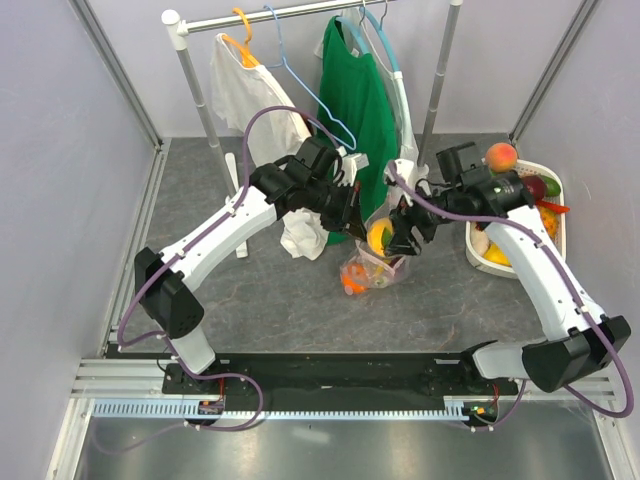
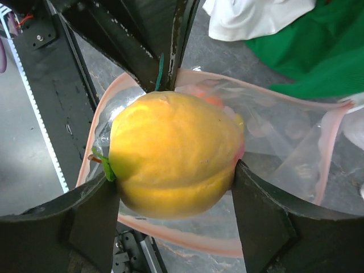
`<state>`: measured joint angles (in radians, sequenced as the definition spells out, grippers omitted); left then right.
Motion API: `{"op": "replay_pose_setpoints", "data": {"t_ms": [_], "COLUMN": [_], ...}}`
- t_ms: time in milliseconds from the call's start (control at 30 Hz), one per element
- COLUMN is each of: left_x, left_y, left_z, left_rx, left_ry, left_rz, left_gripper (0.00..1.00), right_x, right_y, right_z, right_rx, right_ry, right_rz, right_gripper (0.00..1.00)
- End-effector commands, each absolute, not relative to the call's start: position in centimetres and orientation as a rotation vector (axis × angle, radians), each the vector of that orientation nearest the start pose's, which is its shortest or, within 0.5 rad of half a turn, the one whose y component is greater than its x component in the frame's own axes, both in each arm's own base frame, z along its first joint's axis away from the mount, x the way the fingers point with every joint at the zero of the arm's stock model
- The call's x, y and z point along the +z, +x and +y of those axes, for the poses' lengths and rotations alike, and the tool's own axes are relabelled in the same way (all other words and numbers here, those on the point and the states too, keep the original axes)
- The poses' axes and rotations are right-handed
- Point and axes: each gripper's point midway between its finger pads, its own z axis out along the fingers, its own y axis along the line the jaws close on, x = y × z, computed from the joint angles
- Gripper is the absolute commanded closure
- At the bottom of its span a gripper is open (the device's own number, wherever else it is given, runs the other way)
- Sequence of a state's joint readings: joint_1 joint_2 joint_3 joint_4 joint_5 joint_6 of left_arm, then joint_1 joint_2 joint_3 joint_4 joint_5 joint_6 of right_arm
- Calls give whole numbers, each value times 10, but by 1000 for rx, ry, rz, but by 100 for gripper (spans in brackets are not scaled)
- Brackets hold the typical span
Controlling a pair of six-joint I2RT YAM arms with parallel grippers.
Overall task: Place the food in the zip-top bag and seal the zipper
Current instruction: Place the fake fruit in the zipper food storage bag, then pick up the fake fruit from the bin.
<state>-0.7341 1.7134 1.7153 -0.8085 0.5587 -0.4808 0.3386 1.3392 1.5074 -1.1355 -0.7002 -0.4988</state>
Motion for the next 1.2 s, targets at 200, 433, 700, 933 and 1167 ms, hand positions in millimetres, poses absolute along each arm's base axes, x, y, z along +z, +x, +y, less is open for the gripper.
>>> {"op": "replay_pose_setpoints", "data": {"t_ms": [200,433,700,933,1167], "left_x": [280,280,281,282,281], "left_y": [240,241,242,242,241], "left_z": [-362,-360,-361,-361,-360], "left_rx": [-1235,-1233,-1228,-1233,-1234], "left_ry": [628,621,632,633,641], "left_rz": [2427,2426,2417,2413,2413], "left_gripper": [98,98,97,97,97], "right_x": [218,260,313,285,243], "right_y": [251,245,256,283,293], "right_z": [179,180,131,28,-106], "right_rx": [564,571,517,291,87], "right_ry": [-1250,-1201,-1098,-1056,-731], "right_rz": [2148,2081,2078,2262,2567], "right_gripper": [59,2,2,2,9]}}
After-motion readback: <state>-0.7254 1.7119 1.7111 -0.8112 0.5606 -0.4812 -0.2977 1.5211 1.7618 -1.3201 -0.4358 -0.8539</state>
